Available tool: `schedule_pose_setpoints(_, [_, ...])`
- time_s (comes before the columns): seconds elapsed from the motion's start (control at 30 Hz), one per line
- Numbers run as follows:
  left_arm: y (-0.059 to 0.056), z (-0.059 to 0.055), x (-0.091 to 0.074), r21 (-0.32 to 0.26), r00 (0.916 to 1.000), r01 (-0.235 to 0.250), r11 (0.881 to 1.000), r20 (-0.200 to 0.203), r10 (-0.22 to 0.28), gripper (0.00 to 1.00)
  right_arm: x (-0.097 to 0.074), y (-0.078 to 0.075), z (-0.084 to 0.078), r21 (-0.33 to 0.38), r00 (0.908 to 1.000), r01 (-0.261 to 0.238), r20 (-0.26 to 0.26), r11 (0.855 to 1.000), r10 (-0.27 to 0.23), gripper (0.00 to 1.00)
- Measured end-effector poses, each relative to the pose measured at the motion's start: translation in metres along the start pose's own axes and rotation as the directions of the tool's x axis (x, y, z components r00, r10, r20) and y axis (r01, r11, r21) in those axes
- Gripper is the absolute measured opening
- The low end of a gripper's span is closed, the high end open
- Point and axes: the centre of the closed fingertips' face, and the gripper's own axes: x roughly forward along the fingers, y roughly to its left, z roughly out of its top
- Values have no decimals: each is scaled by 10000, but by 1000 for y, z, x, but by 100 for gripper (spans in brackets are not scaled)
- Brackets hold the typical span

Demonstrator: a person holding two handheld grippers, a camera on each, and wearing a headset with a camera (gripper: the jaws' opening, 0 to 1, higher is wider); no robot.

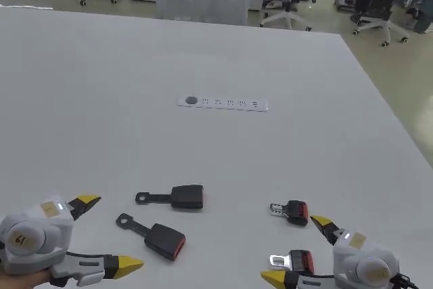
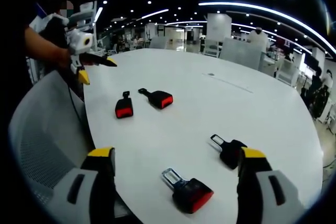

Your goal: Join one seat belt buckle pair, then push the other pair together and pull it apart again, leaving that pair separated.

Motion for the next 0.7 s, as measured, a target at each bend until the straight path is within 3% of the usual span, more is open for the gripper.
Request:
schedule_pose_setpoints(0.43, [1, 4, 8, 82, 9999, 99, 9999, -85, -98, 99, 2, -3, -3, 53, 9999, -145, -12, 9999, 145, 99])
schedule_pose_setpoints(0.7, [3, -5, 18, 281, 9989, 307, 9991, -374, -297, 98, 3, -1, -8, -110, 9985, -501, -231, 9987, 498, 96])
